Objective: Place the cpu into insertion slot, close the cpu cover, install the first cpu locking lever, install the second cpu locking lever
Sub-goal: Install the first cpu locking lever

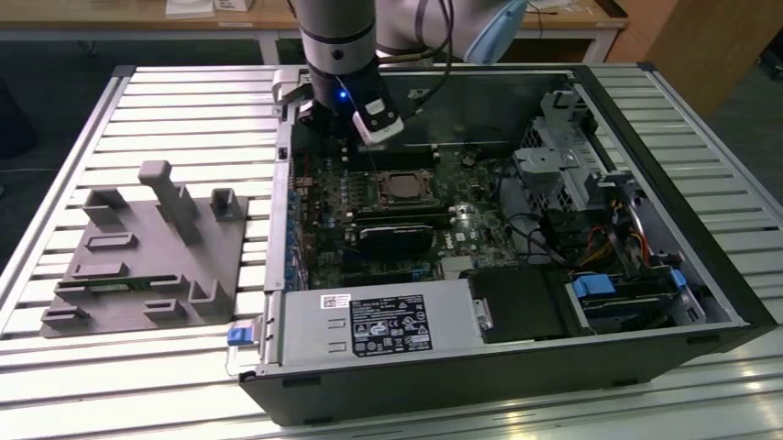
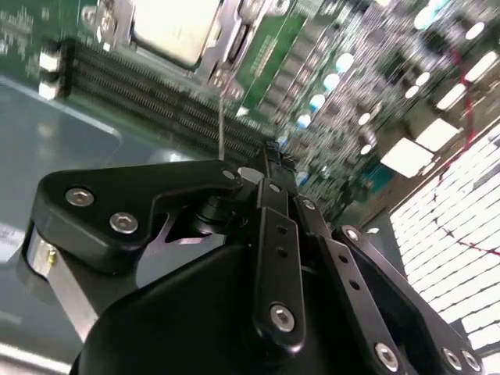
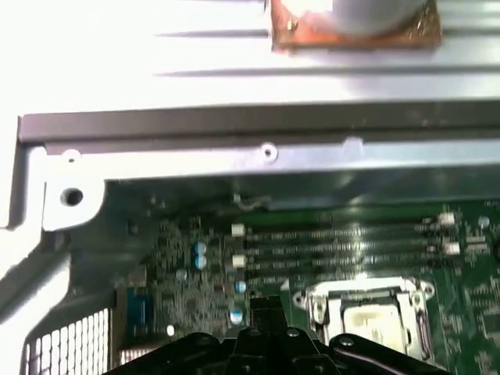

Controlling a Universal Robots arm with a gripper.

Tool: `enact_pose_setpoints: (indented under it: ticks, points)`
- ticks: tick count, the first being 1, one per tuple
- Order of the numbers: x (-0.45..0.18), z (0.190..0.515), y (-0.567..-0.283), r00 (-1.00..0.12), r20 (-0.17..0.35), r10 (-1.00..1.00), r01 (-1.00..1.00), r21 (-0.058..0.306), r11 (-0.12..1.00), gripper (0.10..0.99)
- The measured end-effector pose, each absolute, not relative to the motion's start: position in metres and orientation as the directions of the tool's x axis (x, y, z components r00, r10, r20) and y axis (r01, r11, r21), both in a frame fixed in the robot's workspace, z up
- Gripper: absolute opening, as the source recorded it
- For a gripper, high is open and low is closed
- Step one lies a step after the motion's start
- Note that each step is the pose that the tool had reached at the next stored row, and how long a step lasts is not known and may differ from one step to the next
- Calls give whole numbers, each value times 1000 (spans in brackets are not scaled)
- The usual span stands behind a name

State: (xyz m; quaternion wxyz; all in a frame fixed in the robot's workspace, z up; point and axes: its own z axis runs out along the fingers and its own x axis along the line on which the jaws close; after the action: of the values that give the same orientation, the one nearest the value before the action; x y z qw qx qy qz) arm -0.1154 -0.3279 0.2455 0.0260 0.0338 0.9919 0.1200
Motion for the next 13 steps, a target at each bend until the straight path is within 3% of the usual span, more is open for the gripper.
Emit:
enact_pose_setpoints:
  ticks: [2,13]
  points:
    - [-115,246,-328,-996,-42,74,61,260,964,106]
    - [-84,246,-328,-996,-41,74,61,261,964,106]
